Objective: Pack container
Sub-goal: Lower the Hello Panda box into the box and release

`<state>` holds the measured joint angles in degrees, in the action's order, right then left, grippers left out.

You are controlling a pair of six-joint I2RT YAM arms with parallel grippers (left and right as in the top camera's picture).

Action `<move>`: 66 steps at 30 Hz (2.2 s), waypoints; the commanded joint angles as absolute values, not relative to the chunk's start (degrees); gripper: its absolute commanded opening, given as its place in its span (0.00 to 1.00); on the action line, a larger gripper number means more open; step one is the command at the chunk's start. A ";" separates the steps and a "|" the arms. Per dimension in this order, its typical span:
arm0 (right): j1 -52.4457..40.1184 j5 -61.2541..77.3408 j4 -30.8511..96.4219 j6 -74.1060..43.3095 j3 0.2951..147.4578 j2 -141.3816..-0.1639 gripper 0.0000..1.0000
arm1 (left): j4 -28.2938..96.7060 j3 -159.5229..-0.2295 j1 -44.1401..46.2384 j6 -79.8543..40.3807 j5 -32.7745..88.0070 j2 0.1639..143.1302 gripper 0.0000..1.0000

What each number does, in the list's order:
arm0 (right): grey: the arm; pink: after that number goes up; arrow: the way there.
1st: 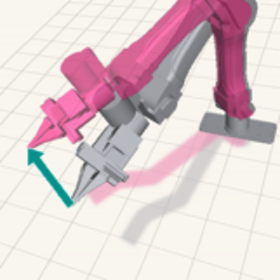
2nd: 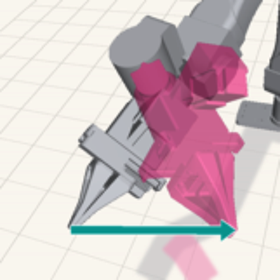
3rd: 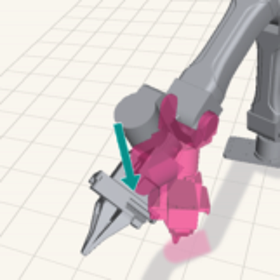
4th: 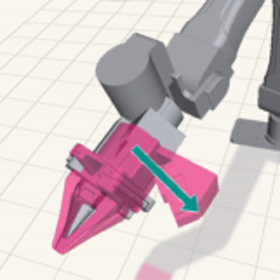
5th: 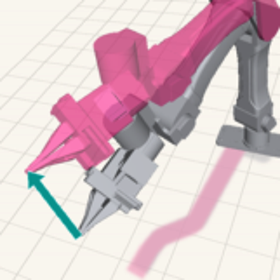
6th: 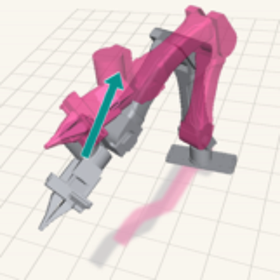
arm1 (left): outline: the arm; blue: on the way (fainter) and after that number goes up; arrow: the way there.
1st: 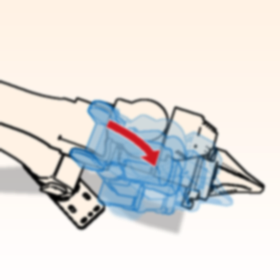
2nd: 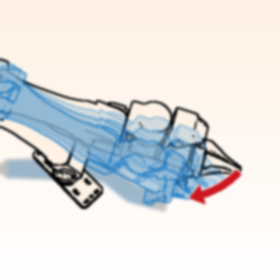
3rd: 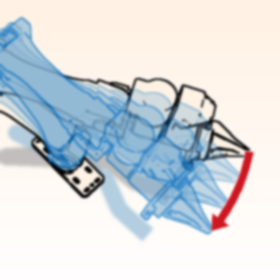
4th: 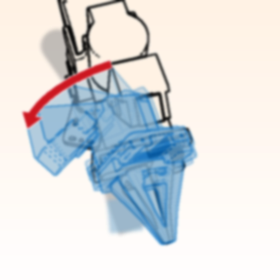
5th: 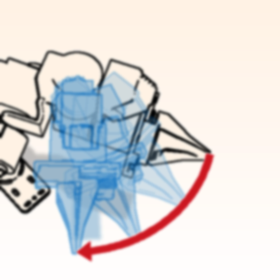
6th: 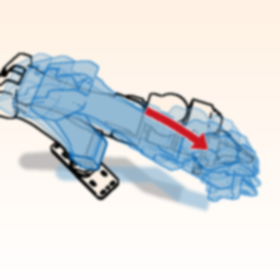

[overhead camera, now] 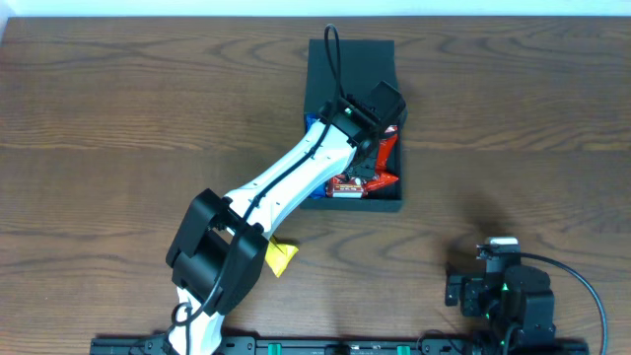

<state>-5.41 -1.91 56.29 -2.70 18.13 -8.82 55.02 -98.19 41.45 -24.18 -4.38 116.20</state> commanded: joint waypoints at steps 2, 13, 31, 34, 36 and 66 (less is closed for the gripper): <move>-4.89 -1.89 56.49 -2.04 17.89 -8.40 0.99 | 54.96 -100.01 41.23 -24.47 -5.13 116.44 0.72; -4.89 -1.87 56.49 -2.04 17.89 -8.40 0.99 | 62.65 -110.13 43.57 -24.45 -17.56 114.52 0.95; -4.91 -1.87 56.49 -2.04 17.89 -8.40 0.99 | 71.66 -104.86 45.78 -46.30 -34.89 116.51 0.96; -4.89 -1.87 56.49 -2.04 17.89 -8.40 0.99 | 72.18 -104.86 46.39 -48.07 -36.45 118.08 0.96; -4.89 -1.87 56.49 -2.04 17.89 -8.40 0.99 | 72.66 -104.86 46.74 -49.10 -37.06 119.50 0.96; -4.91 -1.87 56.49 -2.04 17.89 -8.40 0.99 | 83.61 -120.86 50.13 -49.98 -39.70 125.78 0.96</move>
<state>-5.41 -1.91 56.29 -2.70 18.13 -8.82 82.50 -119.35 49.21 -50.81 -38.17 125.62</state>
